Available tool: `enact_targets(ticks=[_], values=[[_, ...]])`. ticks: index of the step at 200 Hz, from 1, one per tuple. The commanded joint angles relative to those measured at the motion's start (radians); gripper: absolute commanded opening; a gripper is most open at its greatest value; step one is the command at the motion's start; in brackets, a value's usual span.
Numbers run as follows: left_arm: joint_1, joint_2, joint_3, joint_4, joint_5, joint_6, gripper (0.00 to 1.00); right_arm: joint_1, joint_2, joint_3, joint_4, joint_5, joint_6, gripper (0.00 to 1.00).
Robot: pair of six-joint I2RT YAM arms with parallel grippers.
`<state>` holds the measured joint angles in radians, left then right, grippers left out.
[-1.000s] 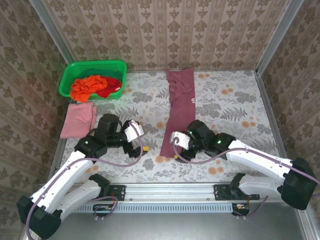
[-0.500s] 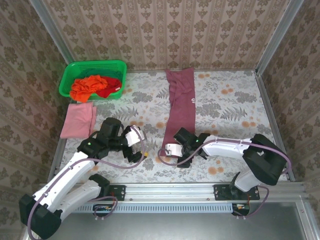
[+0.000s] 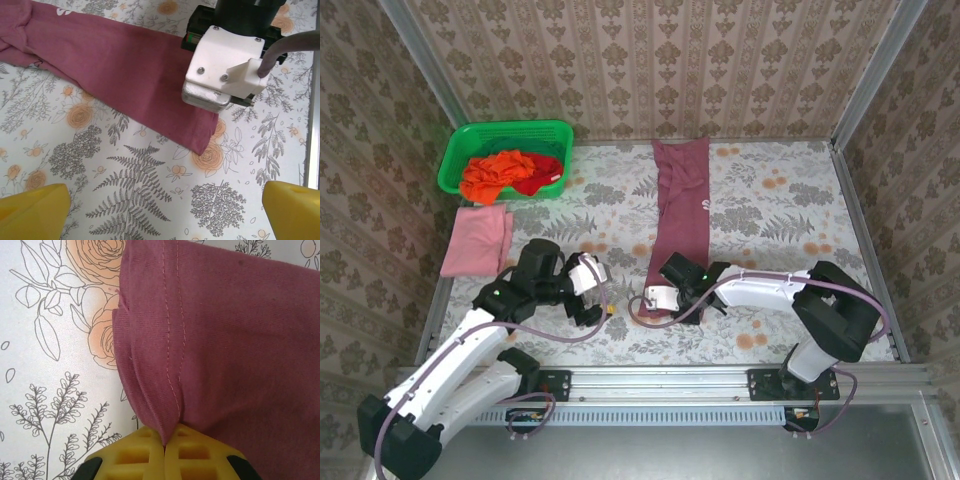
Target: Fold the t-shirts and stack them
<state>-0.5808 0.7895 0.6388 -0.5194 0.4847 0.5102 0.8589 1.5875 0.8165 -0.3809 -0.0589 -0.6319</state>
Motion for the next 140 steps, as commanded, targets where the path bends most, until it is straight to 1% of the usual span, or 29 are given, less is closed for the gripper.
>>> enact_targets(ticks=[1,33,42,48,66,83,103,140], values=[[0.007,-0.023,-0.011,0.022,-0.006,0.019,1.0,0.018,-0.031,0.002,-0.123,-0.031,0.014,0.0],[0.01,-0.041,-0.021,0.036,-0.001,0.017,1.0,0.073,-0.17,-0.002,-0.264,-0.152,0.065,0.0],[0.01,-0.04,-0.021,0.037,0.003,0.02,1.0,0.086,-0.188,0.002,-0.305,-0.179,0.075,0.0],[0.011,-0.039,-0.021,0.039,0.007,0.022,1.0,0.093,-0.234,0.008,-0.334,-0.191,0.078,0.0],[0.014,-0.036,-0.019,0.045,0.017,0.023,1.0,0.094,-0.284,0.045,-0.411,-0.197,0.07,0.0],[0.016,-0.032,-0.018,0.053,0.026,0.028,1.0,0.089,-0.313,0.101,-0.468,-0.148,0.024,0.0],[0.021,-0.027,-0.015,0.057,0.035,0.032,1.0,0.046,-0.315,0.167,-0.492,-0.11,-0.044,0.0],[0.025,-0.024,-0.017,0.056,0.044,0.032,1.0,-0.092,-0.248,0.274,-0.47,-0.071,-0.175,0.0]])
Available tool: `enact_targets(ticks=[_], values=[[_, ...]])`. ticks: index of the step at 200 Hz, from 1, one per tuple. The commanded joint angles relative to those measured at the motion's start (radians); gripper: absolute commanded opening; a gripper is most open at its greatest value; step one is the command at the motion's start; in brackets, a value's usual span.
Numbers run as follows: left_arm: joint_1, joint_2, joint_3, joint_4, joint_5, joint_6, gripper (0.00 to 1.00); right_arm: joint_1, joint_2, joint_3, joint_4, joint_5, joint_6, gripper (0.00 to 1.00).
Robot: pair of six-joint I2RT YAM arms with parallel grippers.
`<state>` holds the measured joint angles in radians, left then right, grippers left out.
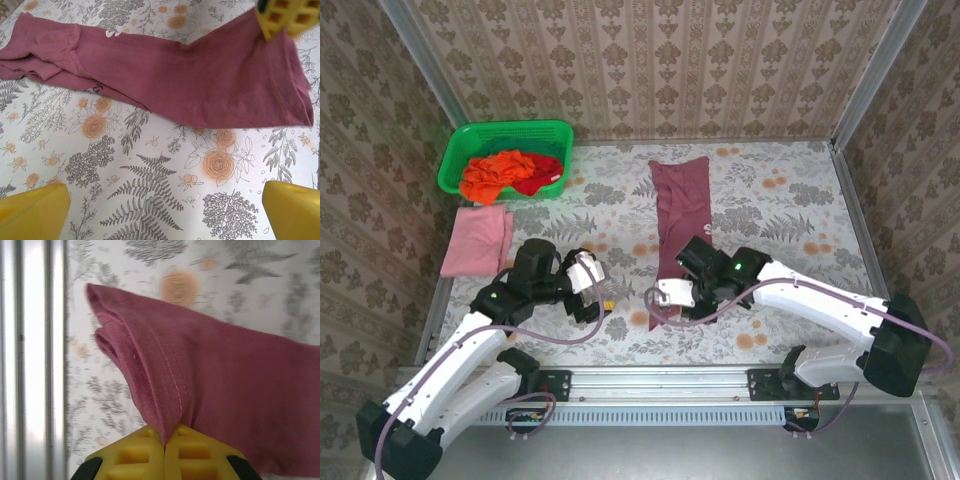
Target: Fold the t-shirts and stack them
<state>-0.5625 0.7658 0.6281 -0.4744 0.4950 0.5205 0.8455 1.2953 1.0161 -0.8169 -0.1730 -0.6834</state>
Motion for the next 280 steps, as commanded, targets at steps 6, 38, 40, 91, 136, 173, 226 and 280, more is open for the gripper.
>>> enact_targets(ticks=[6,38,40,91,136,173,226,280], values=[[0.008,0.0,-0.005,0.01,0.034,0.023,1.0,-0.106,0.064,0.091,-0.027,0.045,-0.145,0.0],[0.01,-0.005,-0.005,0.003,0.034,0.025,1.0,-0.225,0.189,0.177,0.008,0.047,-0.231,0.0],[0.01,-0.006,-0.006,0.002,0.034,0.025,1.0,-0.23,0.197,0.184,0.01,0.045,-0.235,0.0],[0.01,-0.003,-0.013,-0.003,0.053,0.031,1.0,-0.343,0.366,0.325,0.048,0.024,-0.299,0.0],[0.012,0.003,-0.011,0.0,0.055,0.029,1.0,-0.402,0.488,0.434,0.064,-0.023,-0.345,0.0],[0.012,0.001,-0.012,-0.003,0.05,0.027,1.0,-0.438,0.567,0.505,0.062,-0.023,-0.37,0.0],[0.013,0.01,-0.007,0.0,0.054,0.026,1.0,-0.46,0.642,0.523,0.144,0.017,-0.36,0.11],[0.013,0.015,0.005,0.023,0.087,-0.01,1.0,-0.459,0.491,0.358,0.469,0.13,-0.25,0.87]])
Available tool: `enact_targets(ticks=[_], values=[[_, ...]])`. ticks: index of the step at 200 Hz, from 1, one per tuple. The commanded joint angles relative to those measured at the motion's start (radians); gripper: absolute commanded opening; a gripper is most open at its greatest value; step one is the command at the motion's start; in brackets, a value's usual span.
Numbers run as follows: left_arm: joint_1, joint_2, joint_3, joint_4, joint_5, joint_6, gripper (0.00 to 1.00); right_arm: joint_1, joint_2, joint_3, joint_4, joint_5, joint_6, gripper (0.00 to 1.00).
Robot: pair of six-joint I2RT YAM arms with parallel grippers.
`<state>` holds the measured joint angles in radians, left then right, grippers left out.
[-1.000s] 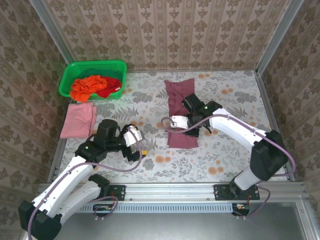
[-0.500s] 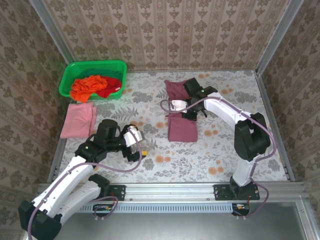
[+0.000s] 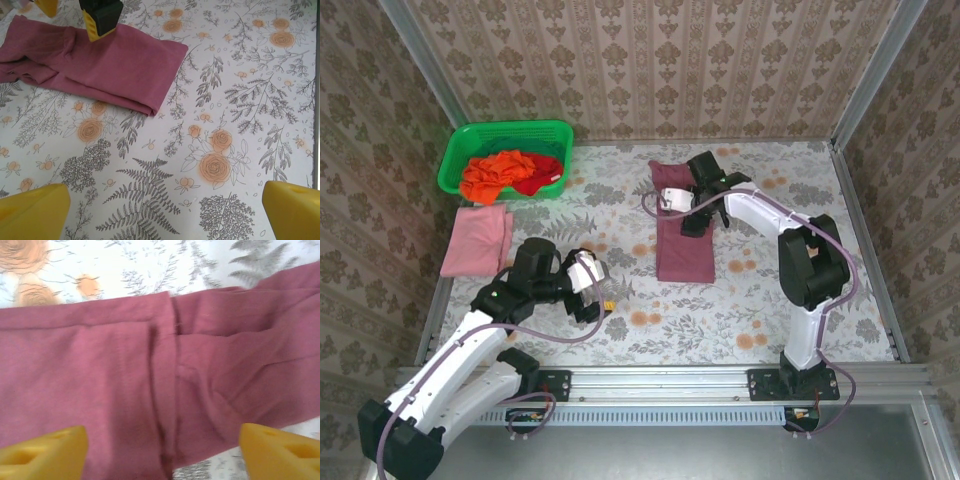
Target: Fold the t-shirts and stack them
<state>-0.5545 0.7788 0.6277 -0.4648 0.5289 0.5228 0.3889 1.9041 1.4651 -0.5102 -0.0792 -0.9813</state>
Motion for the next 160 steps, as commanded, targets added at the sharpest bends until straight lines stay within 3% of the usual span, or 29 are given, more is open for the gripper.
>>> enact_targets(ticks=[1,34,70,100,160], values=[[0.004,0.002,0.006,0.013,0.055,-0.012,1.0,-0.002,-0.123,-0.095,0.163,0.035,0.048,0.87],[0.008,0.0,0.005,-0.004,0.051,0.017,1.0,0.039,-0.276,-0.273,0.085,-0.021,0.043,0.89],[0.017,-0.003,-0.002,0.002,0.062,0.026,1.0,0.202,-0.413,-0.473,0.029,-0.013,0.12,0.87],[0.027,0.008,0.001,-0.005,0.096,0.022,1.0,0.299,-0.406,-0.539,0.038,0.007,0.191,0.84],[0.029,-0.022,-0.014,-0.012,0.07,0.006,1.0,0.287,-0.302,-0.552,0.113,0.054,0.222,0.77]])
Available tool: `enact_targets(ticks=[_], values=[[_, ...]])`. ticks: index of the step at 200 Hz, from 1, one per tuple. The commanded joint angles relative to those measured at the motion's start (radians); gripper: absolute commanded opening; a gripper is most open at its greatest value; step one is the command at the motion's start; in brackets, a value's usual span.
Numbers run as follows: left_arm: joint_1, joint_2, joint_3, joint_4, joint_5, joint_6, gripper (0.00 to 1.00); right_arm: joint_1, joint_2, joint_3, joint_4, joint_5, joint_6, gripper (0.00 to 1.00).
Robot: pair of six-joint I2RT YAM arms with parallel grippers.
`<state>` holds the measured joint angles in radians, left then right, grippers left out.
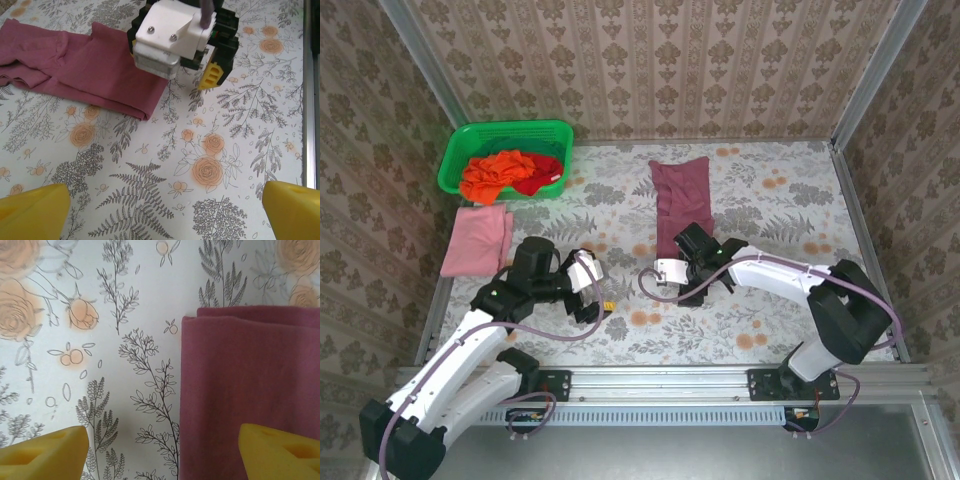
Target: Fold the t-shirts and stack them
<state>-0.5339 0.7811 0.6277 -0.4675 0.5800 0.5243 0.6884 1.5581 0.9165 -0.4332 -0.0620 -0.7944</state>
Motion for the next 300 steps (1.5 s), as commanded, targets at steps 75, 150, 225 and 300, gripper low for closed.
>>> enact_targets(ticks=[75,150,225,300], values=[[0.009,-0.016,-0.015,-0.012,0.018,0.011,1.0,-0.044,0.152,0.018,0.114,0.087,0.069,0.57],[0.012,-0.016,-0.019,-0.013,0.002,0.003,1.0,-0.039,0.111,-0.008,0.041,0.103,0.071,0.0],[0.002,0.092,0.039,0.19,-0.208,-0.437,1.0,0.033,-0.127,-0.059,-0.144,0.01,0.121,0.0],[-0.129,0.601,0.241,0.305,-0.509,-1.184,1.0,0.082,-0.335,0.007,-0.355,-0.097,0.143,0.0]])
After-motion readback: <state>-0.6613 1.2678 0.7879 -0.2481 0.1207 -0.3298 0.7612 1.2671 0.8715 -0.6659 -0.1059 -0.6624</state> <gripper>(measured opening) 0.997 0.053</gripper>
